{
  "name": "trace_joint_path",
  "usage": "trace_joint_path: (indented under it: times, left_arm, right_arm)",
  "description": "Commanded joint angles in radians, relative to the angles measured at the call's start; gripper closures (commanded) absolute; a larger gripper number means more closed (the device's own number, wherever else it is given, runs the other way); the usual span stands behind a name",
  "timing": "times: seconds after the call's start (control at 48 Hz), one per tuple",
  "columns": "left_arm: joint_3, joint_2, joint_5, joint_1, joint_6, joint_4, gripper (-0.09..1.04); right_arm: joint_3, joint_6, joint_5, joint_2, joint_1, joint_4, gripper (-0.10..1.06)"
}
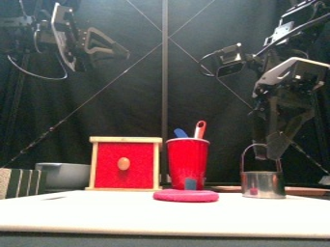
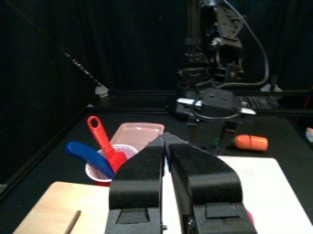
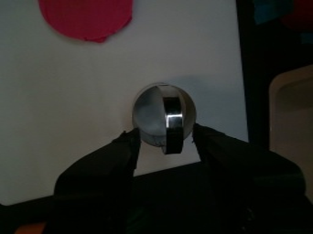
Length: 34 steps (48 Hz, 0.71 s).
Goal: Get the cutter from the drawer then cut the dough then place the extra dough in the bowl
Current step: Cut the dough
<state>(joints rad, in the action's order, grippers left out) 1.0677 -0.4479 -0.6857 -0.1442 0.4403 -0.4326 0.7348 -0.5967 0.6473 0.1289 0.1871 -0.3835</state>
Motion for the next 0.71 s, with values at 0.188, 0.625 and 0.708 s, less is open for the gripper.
trace_joint_path:
  times: [0.188, 0.625, 0.708]
  left_arm:
    - [-0.005, -0.003, -0.008, -0.032, -0.003, 0.009, 0.51]
    - [0.021, 0.003, -0.008, -0.043, -0.003, -0.067, 0.51]
    - [0.026, 0.003, -0.008, -0.044, -0.003, -0.077, 0.51]
  right_arm:
    - [-0.063, 0.031, 0.002, -0.021, -0.023, 0.000, 0.22]
    - [-0.123, 0.028, 0.104, -0.035, -0.009, 0.011, 0.41]
    - [-0.158, 0.026, 0.112, -0.043, -0.002, 0.021, 0.41]
